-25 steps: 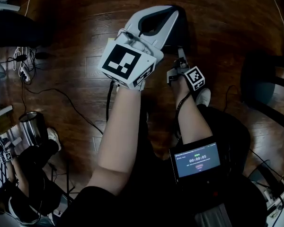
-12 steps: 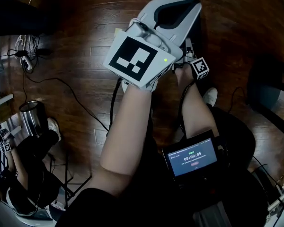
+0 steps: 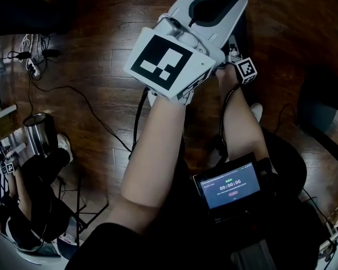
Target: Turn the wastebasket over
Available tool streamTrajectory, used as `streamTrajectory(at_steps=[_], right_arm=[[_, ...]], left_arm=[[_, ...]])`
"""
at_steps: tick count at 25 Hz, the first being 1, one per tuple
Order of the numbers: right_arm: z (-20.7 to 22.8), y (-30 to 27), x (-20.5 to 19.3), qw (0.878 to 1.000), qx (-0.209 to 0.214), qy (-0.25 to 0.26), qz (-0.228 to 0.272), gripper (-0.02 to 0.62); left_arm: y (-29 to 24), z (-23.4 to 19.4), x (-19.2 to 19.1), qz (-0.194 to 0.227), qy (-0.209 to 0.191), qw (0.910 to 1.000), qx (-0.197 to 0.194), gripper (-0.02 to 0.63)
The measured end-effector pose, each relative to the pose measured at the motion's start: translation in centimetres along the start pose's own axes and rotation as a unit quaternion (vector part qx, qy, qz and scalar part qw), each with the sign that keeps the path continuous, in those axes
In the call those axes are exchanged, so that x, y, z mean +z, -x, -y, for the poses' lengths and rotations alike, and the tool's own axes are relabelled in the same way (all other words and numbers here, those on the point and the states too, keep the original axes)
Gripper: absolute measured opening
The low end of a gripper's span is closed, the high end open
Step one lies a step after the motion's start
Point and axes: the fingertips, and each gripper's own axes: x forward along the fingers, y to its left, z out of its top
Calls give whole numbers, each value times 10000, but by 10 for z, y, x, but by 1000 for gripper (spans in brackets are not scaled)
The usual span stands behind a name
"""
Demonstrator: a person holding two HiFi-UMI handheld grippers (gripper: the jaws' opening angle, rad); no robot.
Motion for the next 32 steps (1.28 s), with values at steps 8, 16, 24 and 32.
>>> streamTrajectory(at_steps=[8,16,24,32], right_arm=[[-9,2,3,9986,-225,424,-233,11],[-48,-22,5,9407,-252,2821,-1870,8],[-62,-19,-16,7534,-641,5390,-3712,9],[-47,4,-49,4359,-749,7507,-4907,18]], left_arm=[[2,-1,3,51,14,10000,27,2],[6,-5,5,66,-19,9999,82,2],[7,-10,3,46,-304,9995,100,2],[13,-14,2,76,-307,9994,138,2]])
